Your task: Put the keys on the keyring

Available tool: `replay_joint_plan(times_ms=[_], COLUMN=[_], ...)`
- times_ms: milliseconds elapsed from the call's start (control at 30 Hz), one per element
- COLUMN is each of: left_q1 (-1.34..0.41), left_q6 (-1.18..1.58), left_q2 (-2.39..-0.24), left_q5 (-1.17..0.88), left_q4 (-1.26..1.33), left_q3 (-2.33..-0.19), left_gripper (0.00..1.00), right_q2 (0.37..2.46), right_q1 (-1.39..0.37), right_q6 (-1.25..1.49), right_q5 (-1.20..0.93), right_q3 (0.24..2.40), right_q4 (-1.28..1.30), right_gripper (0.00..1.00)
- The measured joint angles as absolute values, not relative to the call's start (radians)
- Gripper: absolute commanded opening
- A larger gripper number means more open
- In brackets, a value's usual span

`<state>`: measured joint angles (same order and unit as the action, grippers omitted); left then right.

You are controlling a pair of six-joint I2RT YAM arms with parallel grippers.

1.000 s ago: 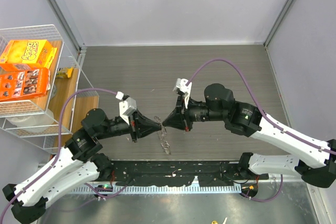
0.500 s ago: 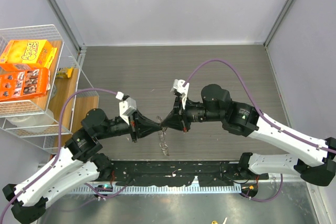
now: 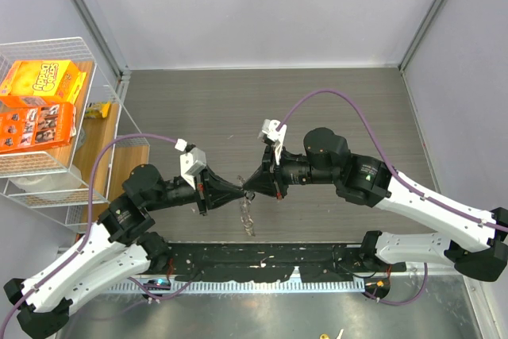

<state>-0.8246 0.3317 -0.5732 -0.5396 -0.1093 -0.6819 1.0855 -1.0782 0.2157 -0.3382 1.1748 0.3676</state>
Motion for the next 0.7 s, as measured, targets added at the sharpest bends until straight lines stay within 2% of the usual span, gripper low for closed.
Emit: replay_joint_plan(times_ms=[700], left_q1=[-0.825], left_q6=[0.332], left_q2=[-0.567], left_q5=[-0.543], left_q4=[-0.106], left_q3=[-0.678], left_gripper=[0.00], right_q2=[1.070], right_q1=[-1.079], right_q6=[0.216], right_q5=[-0.313], right_q3=[1.156], right_q4=[0.366], right_gripper=[0.06])
